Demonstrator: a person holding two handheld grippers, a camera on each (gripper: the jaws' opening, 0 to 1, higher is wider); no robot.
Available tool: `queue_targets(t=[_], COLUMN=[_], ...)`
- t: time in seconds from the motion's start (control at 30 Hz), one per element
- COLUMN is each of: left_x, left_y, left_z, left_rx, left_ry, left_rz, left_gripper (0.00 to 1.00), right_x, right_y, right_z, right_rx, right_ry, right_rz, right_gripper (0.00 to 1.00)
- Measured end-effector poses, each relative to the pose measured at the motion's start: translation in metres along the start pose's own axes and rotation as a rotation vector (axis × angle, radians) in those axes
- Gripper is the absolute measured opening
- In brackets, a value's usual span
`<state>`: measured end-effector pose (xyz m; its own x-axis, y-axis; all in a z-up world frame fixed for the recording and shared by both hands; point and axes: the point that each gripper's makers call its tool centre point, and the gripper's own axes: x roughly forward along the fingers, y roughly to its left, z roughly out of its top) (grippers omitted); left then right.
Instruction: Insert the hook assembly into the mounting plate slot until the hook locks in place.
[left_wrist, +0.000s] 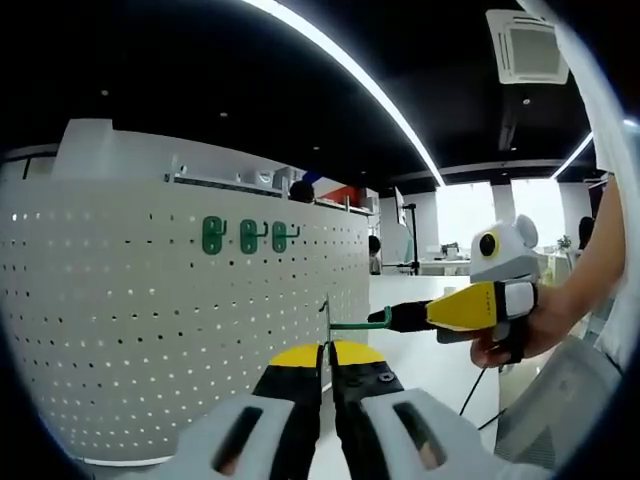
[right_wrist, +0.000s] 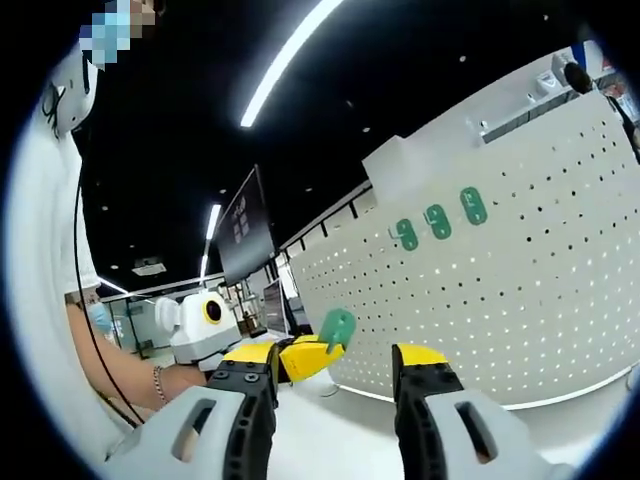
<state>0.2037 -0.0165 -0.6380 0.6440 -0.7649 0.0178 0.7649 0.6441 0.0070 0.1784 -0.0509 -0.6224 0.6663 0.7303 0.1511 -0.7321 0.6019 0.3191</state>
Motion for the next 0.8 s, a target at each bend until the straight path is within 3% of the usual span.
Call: queue_targets(t=[0.8], left_x=[0.001], left_y=[-0.003], left_z=[0.001], left_rx=[0.000], left_ry=[-0.003], left_rz=[0.002], left_gripper=[0.02], right_x=[0.017], right_y=[-0.001], right_z=[-0.002], right_rx=[0.032], right_ry=[-0.002], right_rz=[-0.007], right_gripper=[0.25])
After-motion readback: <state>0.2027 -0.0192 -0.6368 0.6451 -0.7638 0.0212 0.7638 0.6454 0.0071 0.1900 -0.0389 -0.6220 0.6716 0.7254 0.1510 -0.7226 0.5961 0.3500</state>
